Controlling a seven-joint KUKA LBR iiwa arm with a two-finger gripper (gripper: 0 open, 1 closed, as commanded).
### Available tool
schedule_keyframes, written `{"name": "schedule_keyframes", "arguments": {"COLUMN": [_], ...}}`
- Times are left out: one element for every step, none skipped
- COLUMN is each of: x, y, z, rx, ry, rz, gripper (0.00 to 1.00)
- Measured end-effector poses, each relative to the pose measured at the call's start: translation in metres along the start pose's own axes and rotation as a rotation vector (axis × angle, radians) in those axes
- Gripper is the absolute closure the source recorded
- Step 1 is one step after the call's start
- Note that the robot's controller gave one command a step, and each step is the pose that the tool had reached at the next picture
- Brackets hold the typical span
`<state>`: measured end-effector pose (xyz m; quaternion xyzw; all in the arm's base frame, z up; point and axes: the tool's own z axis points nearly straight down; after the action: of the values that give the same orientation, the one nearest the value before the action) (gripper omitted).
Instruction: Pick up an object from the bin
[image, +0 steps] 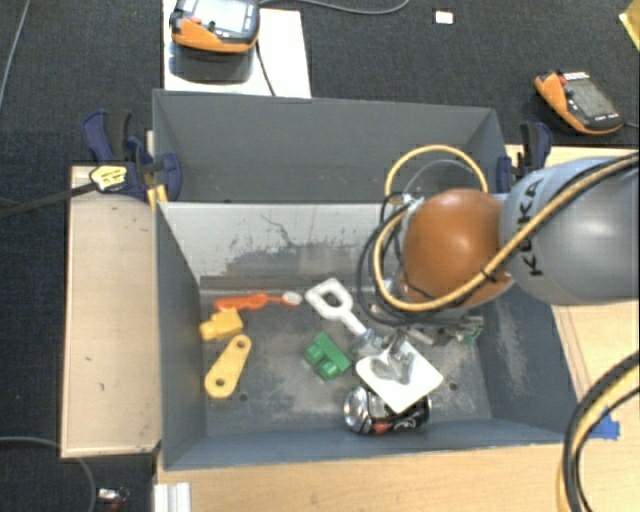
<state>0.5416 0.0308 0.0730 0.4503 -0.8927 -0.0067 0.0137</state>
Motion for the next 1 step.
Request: {"name": "schedule_keyframes", "arguments": {"x": [0.0089], "y": [0.0160], "z": [-0.0723], "rx": [0.002], "ry": [-0.005], "rz": [0.007], "gripper": [1.00]}}
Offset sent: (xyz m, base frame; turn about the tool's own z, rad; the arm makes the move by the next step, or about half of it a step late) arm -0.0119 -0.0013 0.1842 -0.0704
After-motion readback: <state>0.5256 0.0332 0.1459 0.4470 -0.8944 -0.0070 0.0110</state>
